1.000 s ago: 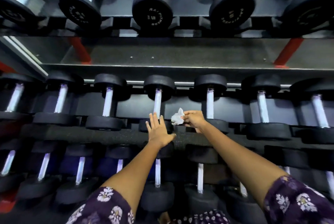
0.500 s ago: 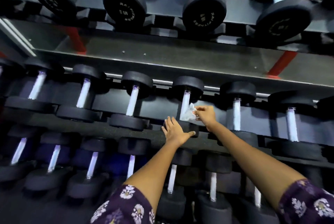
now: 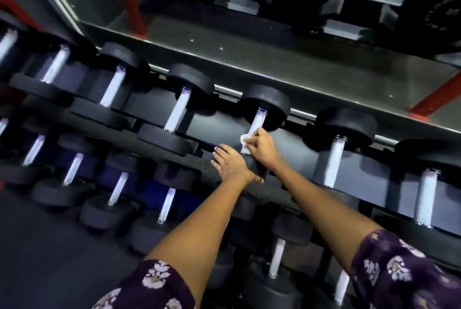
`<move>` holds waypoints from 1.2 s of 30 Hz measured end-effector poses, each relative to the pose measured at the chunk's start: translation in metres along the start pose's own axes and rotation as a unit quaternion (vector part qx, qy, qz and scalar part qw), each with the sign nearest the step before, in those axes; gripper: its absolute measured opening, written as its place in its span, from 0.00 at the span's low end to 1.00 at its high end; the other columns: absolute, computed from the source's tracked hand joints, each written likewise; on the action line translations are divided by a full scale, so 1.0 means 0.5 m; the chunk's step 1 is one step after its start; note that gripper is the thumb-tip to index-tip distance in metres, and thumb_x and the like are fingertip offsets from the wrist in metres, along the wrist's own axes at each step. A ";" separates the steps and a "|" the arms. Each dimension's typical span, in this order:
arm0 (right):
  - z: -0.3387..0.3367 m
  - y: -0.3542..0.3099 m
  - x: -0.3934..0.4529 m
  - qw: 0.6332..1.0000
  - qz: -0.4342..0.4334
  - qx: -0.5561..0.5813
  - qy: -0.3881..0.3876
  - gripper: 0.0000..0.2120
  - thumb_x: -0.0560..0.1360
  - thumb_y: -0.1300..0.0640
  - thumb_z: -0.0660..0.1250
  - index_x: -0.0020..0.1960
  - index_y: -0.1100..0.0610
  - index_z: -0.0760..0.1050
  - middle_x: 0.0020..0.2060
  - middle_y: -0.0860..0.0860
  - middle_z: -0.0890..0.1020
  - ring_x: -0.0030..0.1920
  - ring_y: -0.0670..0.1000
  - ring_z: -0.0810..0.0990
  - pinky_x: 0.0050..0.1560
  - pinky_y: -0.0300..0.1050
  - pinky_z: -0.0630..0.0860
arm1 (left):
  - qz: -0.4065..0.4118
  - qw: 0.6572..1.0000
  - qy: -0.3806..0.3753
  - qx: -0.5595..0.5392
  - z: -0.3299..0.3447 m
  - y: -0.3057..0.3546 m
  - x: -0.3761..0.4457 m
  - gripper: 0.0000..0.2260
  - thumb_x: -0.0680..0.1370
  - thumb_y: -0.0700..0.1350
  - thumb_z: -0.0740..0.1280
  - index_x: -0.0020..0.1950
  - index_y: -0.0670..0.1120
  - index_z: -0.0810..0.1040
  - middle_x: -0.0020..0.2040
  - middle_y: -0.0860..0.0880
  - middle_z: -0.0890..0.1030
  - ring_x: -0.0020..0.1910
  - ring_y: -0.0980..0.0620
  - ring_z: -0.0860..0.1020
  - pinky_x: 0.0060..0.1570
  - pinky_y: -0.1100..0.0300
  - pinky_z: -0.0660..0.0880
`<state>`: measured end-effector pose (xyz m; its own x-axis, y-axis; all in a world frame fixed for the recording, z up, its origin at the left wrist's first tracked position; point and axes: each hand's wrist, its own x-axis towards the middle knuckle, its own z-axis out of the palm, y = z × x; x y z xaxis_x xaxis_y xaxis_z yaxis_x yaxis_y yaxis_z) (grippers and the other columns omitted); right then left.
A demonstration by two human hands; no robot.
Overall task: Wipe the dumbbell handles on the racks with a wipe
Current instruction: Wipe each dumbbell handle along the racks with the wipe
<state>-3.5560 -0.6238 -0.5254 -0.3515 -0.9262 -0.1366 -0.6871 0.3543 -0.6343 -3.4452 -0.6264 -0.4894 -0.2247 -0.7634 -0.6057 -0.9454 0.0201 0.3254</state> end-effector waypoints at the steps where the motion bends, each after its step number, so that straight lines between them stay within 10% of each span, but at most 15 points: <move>1: -0.007 0.001 0.008 1.000 -0.013 -0.007 -0.006 0.07 0.73 0.66 0.66 0.47 0.67 0.81 0.40 0.51 0.70 0.43 0.53 0.73 0.40 0.32 0.61 | 0.000 1.000 0.002 0.005 -0.001 0.000 -0.001 0.65 0.62 0.56 0.81 0.75 0.34 0.34 0.78 0.35 0.41 0.78 0.40 0.41 0.75 0.47 0.42; 6: -0.057 -0.006 0.073 0.996 0.030 -0.002 0.081 0.08 0.68 0.69 0.64 0.44 0.64 0.81 0.44 0.63 0.79 0.44 0.59 0.78 0.40 0.40 0.68 | -0.030 1.000 -0.008 0.003 0.003 0.007 -0.010 0.67 0.60 0.56 0.82 0.75 0.34 0.33 0.78 0.37 0.39 0.78 0.39 0.41 0.71 0.34 0.46; 10: -0.012 -0.008 0.034 0.999 -0.006 -0.024 -0.039 0.08 0.69 0.65 0.64 0.49 0.61 0.72 0.43 0.61 0.78 0.42 0.59 0.78 0.39 0.46 0.73 | -0.059 0.998 -0.014 -0.002 0.007 0.015 -0.015 0.67 0.60 0.55 0.82 0.75 0.34 0.33 0.78 0.38 0.39 0.77 0.36 0.42 0.66 0.26 0.51; 16: -0.057 -0.006 0.085 0.997 0.041 0.012 0.065 0.07 0.67 0.70 0.65 0.43 0.67 0.80 0.41 0.62 0.82 0.40 0.56 0.78 0.35 0.36 0.66 | -0.058 0.998 -0.007 -0.037 0.007 0.022 -0.016 0.66 0.60 0.52 0.83 0.76 0.36 0.35 0.79 0.41 0.42 0.78 0.39 0.45 0.65 0.29 0.61; 20: -0.003 0.001 0.032 0.998 -0.013 -0.024 -0.061 0.06 0.69 0.67 0.65 0.40 0.63 0.81 0.39 0.59 0.82 0.41 0.55 0.80 0.38 0.39 0.70 | -0.051 0.998 -0.008 -0.046 0.006 0.016 -0.018 0.64 0.61 0.51 0.83 0.76 0.38 0.36 0.79 0.42 0.42 0.77 0.39 0.44 0.64 0.34 0.68; 27: -0.067 0.011 0.063 0.997 0.024 0.043 0.060 0.06 0.70 0.66 0.69 0.46 0.65 0.83 0.34 0.53 0.80 0.36 0.48 0.76 0.35 0.28 0.65 | -0.047 0.997 0.011 0.066 0.005 0.022 -0.015 0.65 0.59 0.60 0.81 0.76 0.35 0.40 0.78 0.37 0.49 0.77 0.36 0.52 0.71 0.35 0.54; 33: -0.022 0.029 0.029 0.991 -0.090 -0.058 -0.074 0.05 0.70 0.63 0.68 0.43 0.60 0.83 0.44 0.56 0.82 0.47 0.55 0.80 0.47 0.46 0.74 | -0.040 0.997 0.018 0.070 0.012 0.017 -0.012 0.65 0.60 0.61 0.80 0.76 0.34 0.39 0.78 0.36 0.48 0.76 0.36 0.52 0.73 0.40 0.55; 36: -0.047 0.037 0.071 0.999 -0.029 -0.022 0.032 0.06 0.70 0.61 0.70 0.45 0.60 0.83 0.48 0.57 0.78 0.49 0.54 0.77 0.49 0.47 0.74 | -0.037 0.998 0.013 0.056 0.009 0.017 -0.013 0.65 0.60 0.60 0.81 0.76 0.35 0.39 0.78 0.37 0.47 0.77 0.36 0.51 0.71 0.38 0.59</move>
<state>-3.5963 -0.6470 -0.5241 -0.3501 -0.9353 -0.0508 -0.7335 0.3074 -0.6062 -3.4531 -0.6183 -0.4861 -0.1480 -0.7819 -0.6056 -0.9801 0.0338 0.1958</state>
